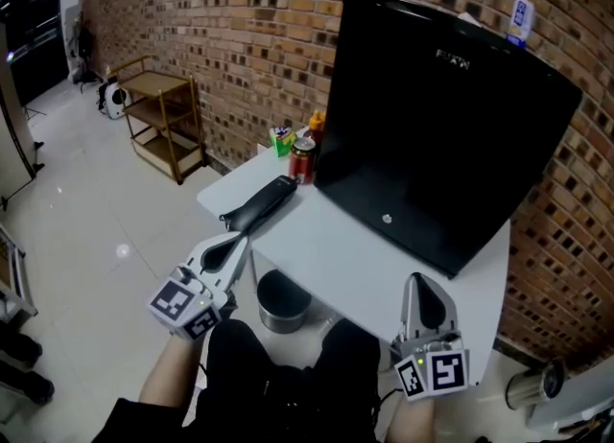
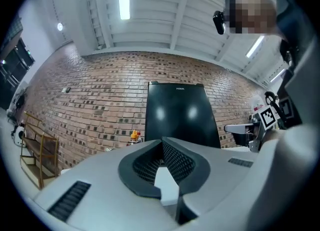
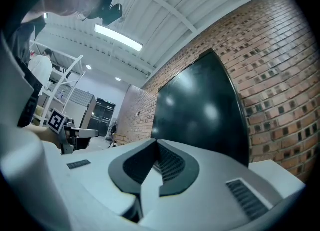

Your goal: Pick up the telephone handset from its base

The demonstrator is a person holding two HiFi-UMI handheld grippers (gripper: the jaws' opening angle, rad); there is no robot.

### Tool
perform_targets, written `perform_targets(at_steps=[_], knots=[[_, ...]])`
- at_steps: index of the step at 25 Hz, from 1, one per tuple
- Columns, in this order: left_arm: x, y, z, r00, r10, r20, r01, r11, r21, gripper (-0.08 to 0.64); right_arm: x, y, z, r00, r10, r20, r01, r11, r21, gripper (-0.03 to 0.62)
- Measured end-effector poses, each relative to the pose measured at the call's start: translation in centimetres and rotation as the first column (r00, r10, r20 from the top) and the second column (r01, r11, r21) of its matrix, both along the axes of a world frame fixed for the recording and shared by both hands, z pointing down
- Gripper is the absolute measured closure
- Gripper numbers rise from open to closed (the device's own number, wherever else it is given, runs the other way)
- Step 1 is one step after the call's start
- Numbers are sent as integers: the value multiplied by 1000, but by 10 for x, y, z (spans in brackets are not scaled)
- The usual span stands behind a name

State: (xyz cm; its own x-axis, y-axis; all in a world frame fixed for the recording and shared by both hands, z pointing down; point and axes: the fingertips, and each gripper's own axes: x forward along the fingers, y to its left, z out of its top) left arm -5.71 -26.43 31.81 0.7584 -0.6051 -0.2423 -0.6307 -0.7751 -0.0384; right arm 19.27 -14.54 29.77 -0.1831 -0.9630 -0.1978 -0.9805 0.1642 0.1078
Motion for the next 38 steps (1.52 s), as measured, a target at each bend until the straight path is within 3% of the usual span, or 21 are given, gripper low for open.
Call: perform_targets(at_steps=[4,9,15,18,21,23,26,30,38], knots=[[11,-18,-1,997,1,81,1,1000,-26,558,3,-10,2,1000,-1,4,1,1000,-7,583],[14,-57,-19,976,-77,204,82,996,-18,558,-5,-24,4,999,-31,-8,31,999,-15,583],[27,-95,-37,982,-17,189,41,991,-124,558,-14,-38,8,998,-62,-3,62,998,-17,583],[25,-104,-31,971,-31,236,65,989,-135,558,-17,-44,9,997,-72,-1,72,997,-23,583],[24,-118,-13,938,-43,345,108,980,-170,554,-18,-48,8,997,-78,-1,78,997,-21,583],[26,-130,5,907,-3,422,122,959,-256,349,-19,-51,8,996,-84,4,84,996,-22,583],[33,-144,30,851,71,521,149,918,-368,265,-22,-53,12,996,-92,11,92,995,-27,583],[41,-159,46,767,120,630,189,896,-401,246,-22,-54,11,995,-96,31,97,995,-13,583],[51,-161,64,715,199,670,214,850,-482,247,-21,-54,9,994,-99,35,100,995,-5,583]])
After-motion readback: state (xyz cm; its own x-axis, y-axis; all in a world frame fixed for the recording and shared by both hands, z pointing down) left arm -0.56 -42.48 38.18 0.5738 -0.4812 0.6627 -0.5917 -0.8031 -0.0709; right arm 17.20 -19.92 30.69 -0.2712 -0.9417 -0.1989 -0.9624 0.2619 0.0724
